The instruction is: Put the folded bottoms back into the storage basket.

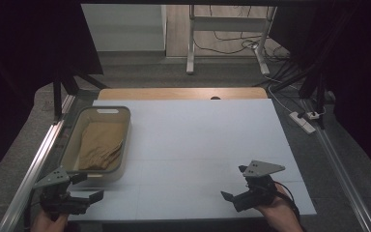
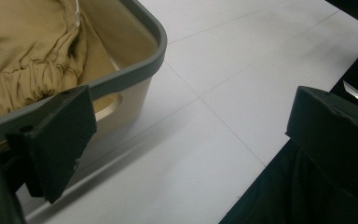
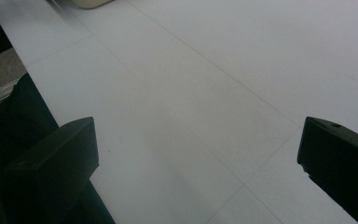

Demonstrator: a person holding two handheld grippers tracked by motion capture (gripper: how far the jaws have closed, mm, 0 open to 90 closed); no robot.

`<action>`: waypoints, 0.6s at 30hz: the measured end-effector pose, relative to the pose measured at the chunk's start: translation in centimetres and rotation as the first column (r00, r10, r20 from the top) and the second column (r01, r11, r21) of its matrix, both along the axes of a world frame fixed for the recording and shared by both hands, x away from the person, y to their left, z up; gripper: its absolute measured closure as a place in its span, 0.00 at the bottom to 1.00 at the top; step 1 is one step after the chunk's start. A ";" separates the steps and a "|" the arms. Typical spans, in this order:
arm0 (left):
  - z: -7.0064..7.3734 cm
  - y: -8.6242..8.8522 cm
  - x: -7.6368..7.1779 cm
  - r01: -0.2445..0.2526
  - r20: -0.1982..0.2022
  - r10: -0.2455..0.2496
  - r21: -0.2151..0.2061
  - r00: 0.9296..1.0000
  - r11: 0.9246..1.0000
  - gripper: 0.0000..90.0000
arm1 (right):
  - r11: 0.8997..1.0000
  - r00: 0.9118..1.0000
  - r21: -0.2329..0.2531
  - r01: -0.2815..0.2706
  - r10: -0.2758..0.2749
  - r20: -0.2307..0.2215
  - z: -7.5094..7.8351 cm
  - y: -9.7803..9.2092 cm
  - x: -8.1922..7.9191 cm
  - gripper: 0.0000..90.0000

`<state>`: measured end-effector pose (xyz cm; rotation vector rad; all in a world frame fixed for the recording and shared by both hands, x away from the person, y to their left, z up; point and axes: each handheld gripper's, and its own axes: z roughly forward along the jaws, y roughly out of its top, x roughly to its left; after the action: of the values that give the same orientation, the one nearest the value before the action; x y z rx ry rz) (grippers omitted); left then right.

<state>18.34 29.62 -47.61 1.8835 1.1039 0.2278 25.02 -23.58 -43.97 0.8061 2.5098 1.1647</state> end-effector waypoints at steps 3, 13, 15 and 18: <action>0.0 0.0 0.0 -0.003 0.003 0.003 0.003 1.000 1.000 0.02 | 1.000 1.000 0.001 0.015 -0.015 -0.001 -0.1 -0.5 -0.2 0.00; 0.1 -0.1 0.0 -0.008 -0.002 0.008 0.020 1.000 1.000 0.01 | 0.998 0.998 0.010 0.070 -0.070 -0.010 -0.3 -2.5 -0.9 0.00; 0.1 -0.1 0.0 -0.008 -0.002 0.009 0.021 1.000 1.000 0.01 | 0.997 0.997 0.011 0.082 -0.082 -0.014 -0.3 -2.9 -1.0 0.00; 0.1 -0.1 0.0 -0.010 -0.003 0.010 0.023 1.000 1.000 0.01 | 0.994 0.994 0.020 0.106 -0.105 -0.015 -0.4 -3.6 -1.2 0.00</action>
<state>18.32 29.48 -47.51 1.8992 1.1168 0.2440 23.80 -27.14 -44.34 0.9431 2.4376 1.1554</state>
